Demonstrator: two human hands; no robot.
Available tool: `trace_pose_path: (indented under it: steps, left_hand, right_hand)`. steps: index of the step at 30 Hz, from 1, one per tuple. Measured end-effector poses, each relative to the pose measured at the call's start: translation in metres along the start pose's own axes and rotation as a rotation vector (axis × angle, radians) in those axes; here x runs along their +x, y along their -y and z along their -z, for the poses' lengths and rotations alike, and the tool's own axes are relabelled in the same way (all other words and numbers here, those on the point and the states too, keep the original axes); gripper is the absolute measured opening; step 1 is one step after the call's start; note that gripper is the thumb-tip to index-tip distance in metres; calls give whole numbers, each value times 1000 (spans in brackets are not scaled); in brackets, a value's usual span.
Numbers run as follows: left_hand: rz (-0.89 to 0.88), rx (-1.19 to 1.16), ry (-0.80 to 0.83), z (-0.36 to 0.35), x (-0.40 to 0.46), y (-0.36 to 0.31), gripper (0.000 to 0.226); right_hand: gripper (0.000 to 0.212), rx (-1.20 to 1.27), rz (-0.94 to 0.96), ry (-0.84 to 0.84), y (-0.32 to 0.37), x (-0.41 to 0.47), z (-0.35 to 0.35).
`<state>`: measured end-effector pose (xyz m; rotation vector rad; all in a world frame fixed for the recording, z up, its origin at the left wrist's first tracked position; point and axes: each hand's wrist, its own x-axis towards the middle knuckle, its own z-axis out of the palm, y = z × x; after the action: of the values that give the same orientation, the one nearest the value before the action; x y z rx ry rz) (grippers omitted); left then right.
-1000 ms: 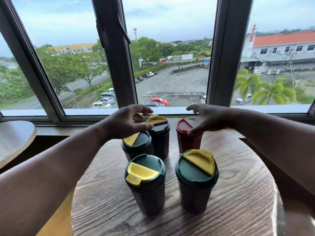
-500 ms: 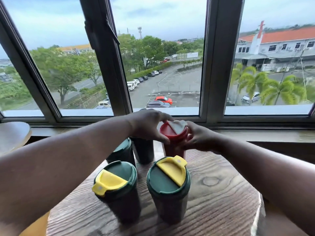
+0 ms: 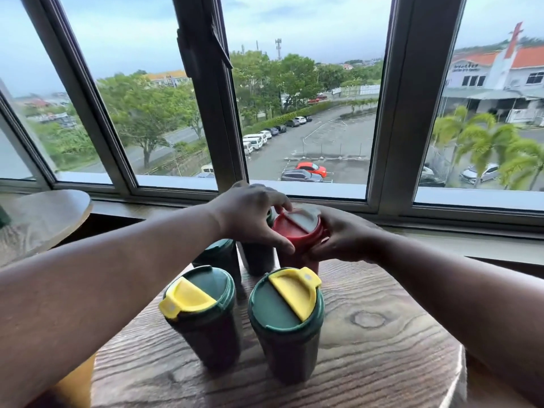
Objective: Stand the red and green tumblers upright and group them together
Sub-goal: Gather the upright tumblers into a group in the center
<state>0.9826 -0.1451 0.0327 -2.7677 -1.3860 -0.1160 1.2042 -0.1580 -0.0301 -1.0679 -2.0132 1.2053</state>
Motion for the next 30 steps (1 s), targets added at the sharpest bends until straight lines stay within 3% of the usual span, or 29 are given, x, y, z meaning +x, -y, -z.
trace_pose_path:
  steps: [6,14,18,22,24,26,30]
  left_hand:
    - [37,26,-26,0,-7,-3,91]
    - [77,65,-3,-1,-9,-7,84]
    - [94,-52,-26,6,-16,-8,83]
    - [109,-226,-131,17,-37,-7,59]
    - [134,-284,-170,23,-54,-7,48]
    - [182,-335,-200,24,-75,-8,41]
    - [276,-418,-287,16,-119,-12,33]
  right_hand:
    - [66,-2,53,60,-2,7,1]
    - [91,31,-25,61,-22,22,6]
    - [91,18,-63,64,-28,25,8]
    - [102,-1,-94,17,-36,17,12]
    - [113,-142,-95,-83,-25,6,13]
    - [101,-257,-22,-228,-11,-5,14]
    - [46,-364,230,-397,21,-30,6]
